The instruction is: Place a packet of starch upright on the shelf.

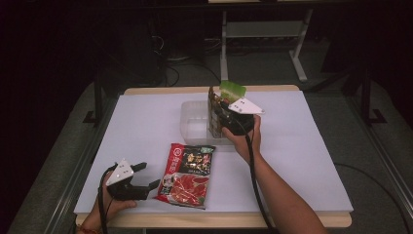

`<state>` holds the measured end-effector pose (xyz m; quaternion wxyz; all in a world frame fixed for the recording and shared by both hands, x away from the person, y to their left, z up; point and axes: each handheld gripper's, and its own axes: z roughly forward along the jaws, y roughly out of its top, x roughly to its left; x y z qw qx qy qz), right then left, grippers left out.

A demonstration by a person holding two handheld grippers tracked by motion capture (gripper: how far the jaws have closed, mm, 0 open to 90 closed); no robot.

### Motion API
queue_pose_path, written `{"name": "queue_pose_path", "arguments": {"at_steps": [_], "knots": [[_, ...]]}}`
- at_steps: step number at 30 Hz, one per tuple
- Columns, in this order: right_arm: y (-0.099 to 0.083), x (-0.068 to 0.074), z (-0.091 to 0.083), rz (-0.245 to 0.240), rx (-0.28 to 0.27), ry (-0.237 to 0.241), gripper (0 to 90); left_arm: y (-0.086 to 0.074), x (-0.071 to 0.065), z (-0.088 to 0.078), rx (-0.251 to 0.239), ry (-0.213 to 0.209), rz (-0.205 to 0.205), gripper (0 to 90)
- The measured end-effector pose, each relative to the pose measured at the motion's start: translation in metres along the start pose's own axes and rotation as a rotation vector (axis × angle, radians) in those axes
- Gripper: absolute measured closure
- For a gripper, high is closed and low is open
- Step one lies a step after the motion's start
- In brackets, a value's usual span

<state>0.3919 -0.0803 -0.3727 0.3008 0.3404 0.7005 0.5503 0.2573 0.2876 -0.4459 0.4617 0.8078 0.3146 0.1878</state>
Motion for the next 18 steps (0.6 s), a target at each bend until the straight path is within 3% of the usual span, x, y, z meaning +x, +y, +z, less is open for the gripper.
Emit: {"name": "queue_pose_path", "arguments": {"at_steps": [9, 16, 18], "knots": [[-0.002, -0.006, -0.014, 0.001, 0.000, -0.006, 60.0, 0.001, 0.000, 0.001, 0.004, -0.003, 0.000, 18.8], [-0.004, -0.012, -0.026, 0.027, -0.009, 0.028, 55.7, 0.002, -0.001, 0.003, 0.019, -0.018, 0.001, 18.3], [-0.005, -0.011, -0.029, 0.013, -0.004, 0.033, 54.9, 0.003, -0.001, 0.003, 0.017, -0.026, -0.006, 18.1]]}}
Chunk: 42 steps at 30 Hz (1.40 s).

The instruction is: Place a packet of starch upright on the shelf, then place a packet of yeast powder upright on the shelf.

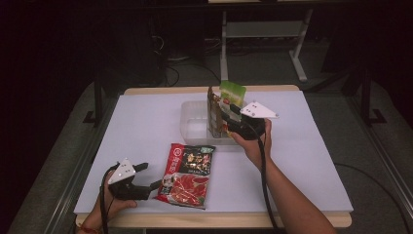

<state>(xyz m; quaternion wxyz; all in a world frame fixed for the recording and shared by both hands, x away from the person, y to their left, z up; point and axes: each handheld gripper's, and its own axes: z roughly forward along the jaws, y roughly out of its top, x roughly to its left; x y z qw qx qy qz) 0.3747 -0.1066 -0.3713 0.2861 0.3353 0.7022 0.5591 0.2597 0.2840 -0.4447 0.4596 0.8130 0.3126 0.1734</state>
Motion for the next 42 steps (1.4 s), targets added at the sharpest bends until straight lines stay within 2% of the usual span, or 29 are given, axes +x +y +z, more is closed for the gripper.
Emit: {"name": "queue_pose_path", "arguments": {"at_steps": [7, 12, 23, 29, 33, 35, 42], "knots": [[-0.007, 0.001, -0.015, -0.032, 0.035, 0.022, 53.0, 0.004, -0.001, 0.007, 0.022, -0.048, -0.020, 16.9], [-0.012, -0.001, -0.028, -0.039, 0.057, 0.041, 51.8, 0.009, -0.004, 0.012, 0.036, -0.072, -0.012, 16.8], [-0.027, -0.003, -0.042, -0.069, 0.148, 0.104, 46.2, 0.019, -0.004, 0.009, 0.082, -0.069, 0.015, 16.8], [-0.035, 0.001, -0.049, -0.114, 0.202, 0.133, 44.5, 0.022, -0.003, 0.012, 0.069, -0.086, -0.002, 16.8], [-0.039, 0.001, -0.050, -0.092, 0.227, 0.163, 42.8, 0.022, -0.006, 0.012, 0.074, -0.092, 0.008, 16.8], [-0.039, 0.002, -0.049, -0.097, 0.241, 0.178, 41.6, 0.023, -0.005, 0.012, 0.080, -0.092, 0.009, 16.8], [-0.045, 0.005, -0.043, -0.076, 0.281, 0.220, 36.7, 0.028, 0.004, 0.018, 0.096, -0.105, -0.028, 16.8]]}}
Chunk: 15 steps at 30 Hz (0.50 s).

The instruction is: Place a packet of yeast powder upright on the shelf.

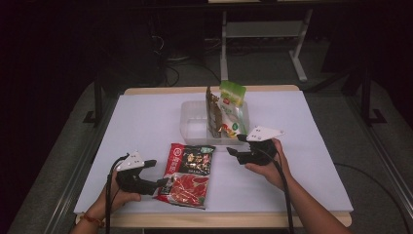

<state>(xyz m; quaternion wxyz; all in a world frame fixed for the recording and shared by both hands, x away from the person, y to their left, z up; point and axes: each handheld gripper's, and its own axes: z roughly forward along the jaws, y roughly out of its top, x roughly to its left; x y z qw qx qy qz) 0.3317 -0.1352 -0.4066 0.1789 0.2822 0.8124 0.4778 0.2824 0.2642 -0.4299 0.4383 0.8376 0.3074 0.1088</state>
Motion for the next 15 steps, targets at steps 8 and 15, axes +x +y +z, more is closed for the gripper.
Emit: {"name": "queue_pose_path", "arguments": {"at_steps": [8, 15], "knots": [[-0.008, -0.004, 0.007, 0.046, 0.060, -0.005, 29.4, 0.002, 0.003, 0.008, 0.011, -0.015, -0.016, 16.4], [-0.012, 0.000, 0.011, 0.051, 0.088, 0.026, 29.3, 0.003, 0.004, 0.016, 0.030, -0.031, -0.033, 15.5]]}}
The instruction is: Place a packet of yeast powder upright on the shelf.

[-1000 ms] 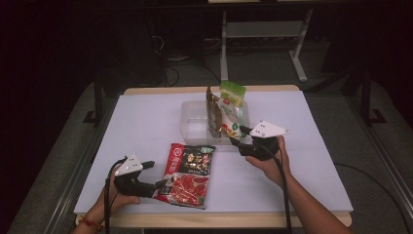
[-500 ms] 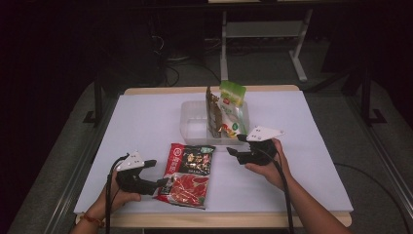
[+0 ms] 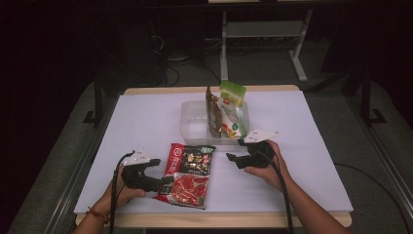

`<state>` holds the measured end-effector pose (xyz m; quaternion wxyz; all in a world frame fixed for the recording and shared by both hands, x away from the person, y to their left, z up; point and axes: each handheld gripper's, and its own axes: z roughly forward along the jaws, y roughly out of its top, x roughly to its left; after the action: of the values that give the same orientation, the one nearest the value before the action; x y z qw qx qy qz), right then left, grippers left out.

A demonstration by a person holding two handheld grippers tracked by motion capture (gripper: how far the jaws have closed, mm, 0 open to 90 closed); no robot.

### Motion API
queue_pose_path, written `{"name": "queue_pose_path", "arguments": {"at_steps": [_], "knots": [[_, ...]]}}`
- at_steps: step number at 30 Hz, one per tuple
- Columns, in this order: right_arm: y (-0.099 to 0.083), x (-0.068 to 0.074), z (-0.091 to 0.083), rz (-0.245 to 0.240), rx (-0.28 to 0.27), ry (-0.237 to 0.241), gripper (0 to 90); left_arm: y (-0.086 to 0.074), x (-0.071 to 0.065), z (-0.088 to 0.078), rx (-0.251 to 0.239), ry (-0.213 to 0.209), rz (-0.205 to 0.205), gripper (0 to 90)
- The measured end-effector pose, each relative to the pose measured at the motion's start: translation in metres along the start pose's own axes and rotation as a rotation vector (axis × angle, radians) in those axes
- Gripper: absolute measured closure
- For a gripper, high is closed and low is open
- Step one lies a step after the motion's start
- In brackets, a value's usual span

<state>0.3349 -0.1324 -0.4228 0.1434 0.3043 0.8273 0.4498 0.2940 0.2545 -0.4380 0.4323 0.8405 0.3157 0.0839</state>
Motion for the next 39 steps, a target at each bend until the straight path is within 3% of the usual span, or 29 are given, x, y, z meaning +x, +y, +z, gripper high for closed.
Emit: {"name": "queue_pose_path", "arguments": {"at_steps": [4, 7, 9, 19, 28, 34, 39], "knots": [[-0.002, 0.006, 0.006, 0.007, 0.018, 0.039, 29.7, 0.002, 0.002, 0.005, 0.005, -0.025, -0.032, 15.0], [-0.003, 0.013, 0.012, -0.010, 0.037, 0.060, 29.7, 0.004, 0.002, 0.008, 0.014, -0.040, -0.033, 14.9], [-0.002, 0.018, 0.016, -0.015, 0.044, 0.075, 29.6, 0.005, 0.002, 0.012, 0.015, -0.070, -0.051, 14.9], [0.000, 0.037, 0.030, 0.009, 0.061, 0.167, 28.9, 0.002, 0.002, 0.027, 0.050, -0.095, -0.111, 14.3], [0.000, 0.048, 0.044, 0.059, 0.114, 0.252, 25.5, 0.000, -0.005, 0.029, 0.034, -0.096, -0.101, 14.2], [-0.005, 0.044, 0.053, 0.133, 0.171, 0.286, 21.1, 0.002, -0.012, 0.031, 0.042, -0.114, -0.098, 15.8], [-0.004, 0.045, 0.057, 0.135, 0.169, 0.297, 16.1, 0.002, -0.016, 0.031, 0.043, -0.117, -0.078, 15.7]]}}
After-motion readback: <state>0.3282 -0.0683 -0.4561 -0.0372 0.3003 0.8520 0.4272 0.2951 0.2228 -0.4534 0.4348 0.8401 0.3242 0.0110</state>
